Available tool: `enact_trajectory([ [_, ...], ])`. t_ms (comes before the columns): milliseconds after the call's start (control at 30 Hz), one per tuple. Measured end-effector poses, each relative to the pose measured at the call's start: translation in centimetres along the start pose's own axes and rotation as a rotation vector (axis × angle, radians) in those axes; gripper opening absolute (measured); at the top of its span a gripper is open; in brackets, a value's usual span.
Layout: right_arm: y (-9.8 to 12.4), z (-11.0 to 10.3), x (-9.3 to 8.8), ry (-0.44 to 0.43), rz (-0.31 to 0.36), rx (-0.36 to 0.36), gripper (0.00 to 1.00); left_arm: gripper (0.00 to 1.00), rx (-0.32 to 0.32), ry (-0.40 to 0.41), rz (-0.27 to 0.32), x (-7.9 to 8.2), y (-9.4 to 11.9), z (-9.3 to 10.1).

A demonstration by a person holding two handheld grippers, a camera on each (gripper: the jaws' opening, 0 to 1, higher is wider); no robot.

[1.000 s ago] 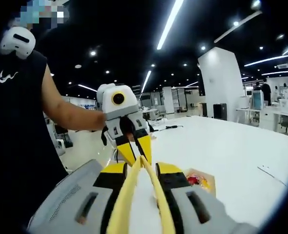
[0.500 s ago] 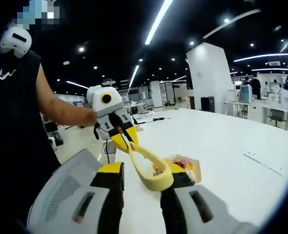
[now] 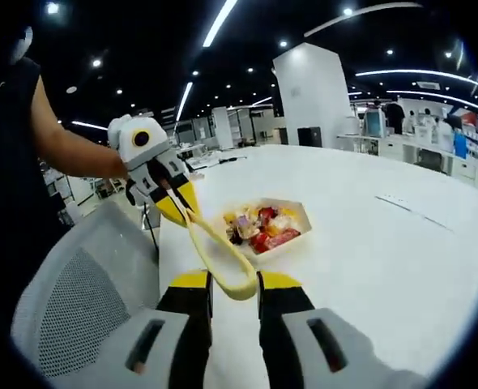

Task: Place the target food into the container with the food tongs after gripping and lifting it, then release it inside without dropping or visibly crushing the food.

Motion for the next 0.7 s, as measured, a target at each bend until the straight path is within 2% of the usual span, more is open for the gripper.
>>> enact_trajectory([
  [200,-1.0,-0.7,-4.0,-0.013,-0.111,0.008,0.23,0.00,-0.069,-0.026,-0.063,-2.7,-1.9,1.4],
  [367,-1.7,-1.2,-6.4,-0.031,-0.173,0.015,0.25,0.00,-0.128,-0.027,-0.126,-5.0,-3.0,2.5],
  [467,-1.9,-1.5,-6.8,-0.030,-0.186,0.008,0.26,0.00,-0.132,-0.025,-0.148,-6.1,-3.4,2.7],
  [567,-1.5,-1.4,-6.7,-0.054,-0.169,-0.047,0.27,0.01,-0.119,0.024,-0.161,-7.0,-3.2,2.4],
  [700,0.1,-1.3,-5.0,-0.033,-0.103,-0.140,0.35,0.10,-0.130,0.015,-0.175,-7.9,-3.1,2.9],
])
Point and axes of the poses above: the point that each gripper's makers call its tool centre point, and the gripper's own axes: y roughly backward along the fingers, z roughly to its right, x roughly out of its top, the point moved 1 cm from there along y, roughly backward along the fingers, and after that the axes turned 3 degrees about x, right-handed, at the moved point
